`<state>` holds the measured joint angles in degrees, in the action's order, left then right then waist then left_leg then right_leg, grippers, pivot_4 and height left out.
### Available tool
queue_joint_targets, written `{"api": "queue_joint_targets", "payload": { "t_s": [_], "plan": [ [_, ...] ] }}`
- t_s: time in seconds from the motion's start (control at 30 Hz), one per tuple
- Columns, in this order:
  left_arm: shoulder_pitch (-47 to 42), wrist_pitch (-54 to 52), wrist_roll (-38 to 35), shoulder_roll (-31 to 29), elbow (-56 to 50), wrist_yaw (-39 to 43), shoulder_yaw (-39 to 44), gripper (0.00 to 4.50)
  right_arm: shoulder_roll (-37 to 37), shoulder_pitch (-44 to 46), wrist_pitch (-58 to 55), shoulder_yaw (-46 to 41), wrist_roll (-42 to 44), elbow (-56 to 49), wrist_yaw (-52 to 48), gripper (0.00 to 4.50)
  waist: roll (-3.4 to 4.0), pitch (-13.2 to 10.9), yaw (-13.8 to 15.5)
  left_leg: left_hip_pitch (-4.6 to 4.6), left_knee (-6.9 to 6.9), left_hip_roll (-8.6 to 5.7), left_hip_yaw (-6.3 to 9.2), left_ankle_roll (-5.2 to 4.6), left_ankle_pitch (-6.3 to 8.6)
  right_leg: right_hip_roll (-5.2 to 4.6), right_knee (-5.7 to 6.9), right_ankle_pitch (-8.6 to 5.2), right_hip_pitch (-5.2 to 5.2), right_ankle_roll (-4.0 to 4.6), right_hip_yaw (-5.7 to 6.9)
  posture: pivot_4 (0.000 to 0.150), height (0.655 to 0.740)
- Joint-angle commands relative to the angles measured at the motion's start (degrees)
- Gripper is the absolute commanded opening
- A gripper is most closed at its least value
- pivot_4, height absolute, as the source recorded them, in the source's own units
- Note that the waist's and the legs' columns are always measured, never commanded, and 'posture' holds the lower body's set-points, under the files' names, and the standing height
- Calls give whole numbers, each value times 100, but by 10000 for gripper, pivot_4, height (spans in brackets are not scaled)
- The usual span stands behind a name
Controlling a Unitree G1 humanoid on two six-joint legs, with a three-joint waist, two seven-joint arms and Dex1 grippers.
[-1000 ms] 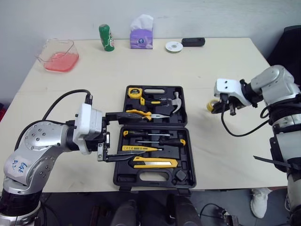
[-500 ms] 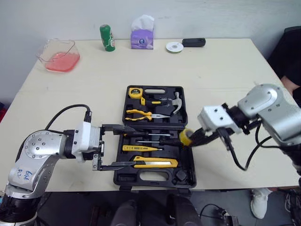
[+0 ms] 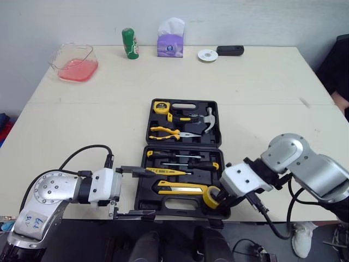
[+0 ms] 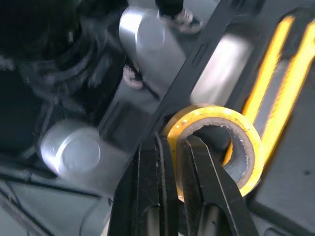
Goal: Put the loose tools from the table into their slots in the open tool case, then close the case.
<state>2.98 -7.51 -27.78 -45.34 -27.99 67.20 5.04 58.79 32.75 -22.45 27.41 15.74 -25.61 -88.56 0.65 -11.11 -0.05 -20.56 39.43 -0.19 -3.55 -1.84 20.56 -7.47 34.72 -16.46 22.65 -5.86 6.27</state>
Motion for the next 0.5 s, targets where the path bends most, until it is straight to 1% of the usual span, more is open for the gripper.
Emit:
{"api": "queue_joint_targets", "payload": {
  "t_s": [0.03, 0.2, 0.33, 0.5],
  "plan": [
    [89, -101, -117, -48, -255, -46, -20, 45000, -72, -9, -14, 11, -151, -74, -33, 742, 0, 0, 1, 0, 2, 0, 0, 0, 0, 0, 0, 0, 0, 0, 0, 1500, 7400],
    [121, -278, -176, -46, -410, -129, -14, 45000, -41, -265, 110, 181, -532, 19, -30, 742, -1, 1, 0, 2, 5, 2, 3, 0, 0, 1, 1, -1, -2, 1, 1, 1500, 7400],
    [153, -378, -203, -89, -482, -142, 43, 45000, -147, -242, -13, 149, -613, 48, 75, 742, -12, 7, 1, 7, 6, 1, 6, -1, 1, 0, -3, -1, -12, 1, 3, 1500, 7400],
    [113, -462, -195, -209, -532, -123, 37, 45000, -201, -189, -8, 286, -955, 102, 113, 742, -20, 12, -3, 17, 6, 2, 7, 1, 2, 0, -20, -1, -18, 2, 2, 1500, 7400]
  ]
}}
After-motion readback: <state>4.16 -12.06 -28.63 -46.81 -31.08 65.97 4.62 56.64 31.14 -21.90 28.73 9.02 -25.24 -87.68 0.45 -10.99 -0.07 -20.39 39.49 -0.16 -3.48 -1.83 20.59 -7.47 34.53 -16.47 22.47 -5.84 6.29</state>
